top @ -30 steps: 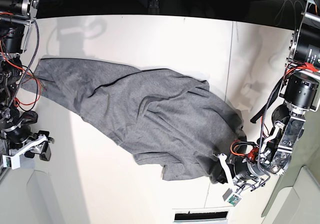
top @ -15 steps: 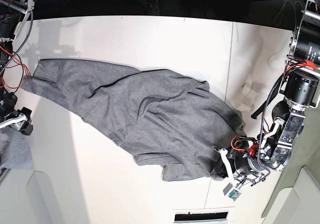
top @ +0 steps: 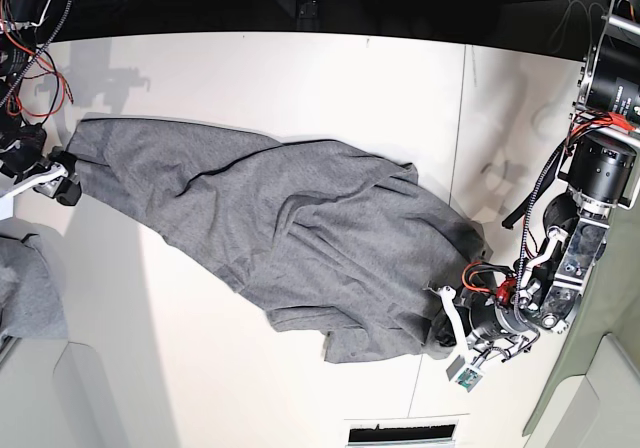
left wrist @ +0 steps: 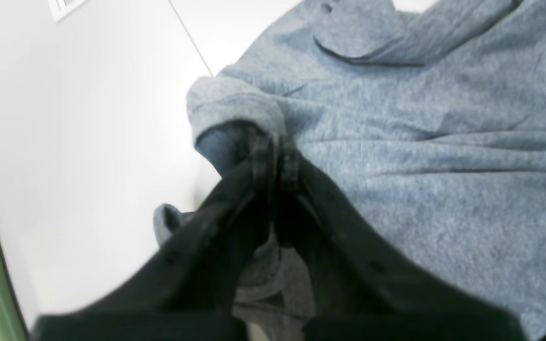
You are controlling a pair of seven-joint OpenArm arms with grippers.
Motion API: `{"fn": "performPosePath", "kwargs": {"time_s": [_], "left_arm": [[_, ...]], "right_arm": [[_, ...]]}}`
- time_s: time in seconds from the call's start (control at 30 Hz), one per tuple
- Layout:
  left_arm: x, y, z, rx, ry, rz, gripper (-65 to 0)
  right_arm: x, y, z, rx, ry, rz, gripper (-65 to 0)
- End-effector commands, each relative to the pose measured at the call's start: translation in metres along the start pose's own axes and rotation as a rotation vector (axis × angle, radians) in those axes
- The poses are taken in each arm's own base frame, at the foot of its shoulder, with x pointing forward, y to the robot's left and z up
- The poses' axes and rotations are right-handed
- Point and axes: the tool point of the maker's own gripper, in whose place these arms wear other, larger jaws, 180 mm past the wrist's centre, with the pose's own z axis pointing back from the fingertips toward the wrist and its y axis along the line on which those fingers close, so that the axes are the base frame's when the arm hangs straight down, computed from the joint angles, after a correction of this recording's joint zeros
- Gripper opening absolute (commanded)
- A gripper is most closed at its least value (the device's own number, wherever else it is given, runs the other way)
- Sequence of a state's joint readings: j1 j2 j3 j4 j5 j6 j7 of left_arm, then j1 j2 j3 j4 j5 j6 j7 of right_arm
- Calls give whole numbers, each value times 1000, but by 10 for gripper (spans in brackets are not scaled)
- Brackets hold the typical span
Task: Layout the t-shirt on the table in an organized manner, then fold the t-shirt properly
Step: 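Release the right gripper and regrasp the shirt edge nearby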
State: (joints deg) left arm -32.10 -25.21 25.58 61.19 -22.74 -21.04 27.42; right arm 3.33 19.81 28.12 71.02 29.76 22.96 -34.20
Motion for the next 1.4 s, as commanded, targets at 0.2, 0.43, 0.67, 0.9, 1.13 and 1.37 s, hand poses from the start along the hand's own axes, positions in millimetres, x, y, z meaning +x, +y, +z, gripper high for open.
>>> {"fn": "performPosePath", "kwargs": {"time_s": [0.2, 0.43, 0.67, 0.9, 1.13, 1.37], "left_arm": [[22, 12, 5, 23, -50, -4, -650], [22, 12, 5, 23, -49, -4, -650], [22, 12, 5, 23, -47, -4, -650], [22, 12, 5, 22, -48, -4, -650], [23, 11, 5, 20, -49, -4, -650], [24, 10, 4, 18, -51, -3, -650]], "right_arm": [[22, -1, 4, 6, -59, 16, -316], [21, 1, 4, 14, -56, 24, -316], [7, -2, 6, 11, -30, 24, -316], [-34, 4, 9, 45, 39, 22, -316], [-65, 13, 8, 56, 83, -5, -316], [-71, 39, -1, 102, 45, -59, -316]]}}
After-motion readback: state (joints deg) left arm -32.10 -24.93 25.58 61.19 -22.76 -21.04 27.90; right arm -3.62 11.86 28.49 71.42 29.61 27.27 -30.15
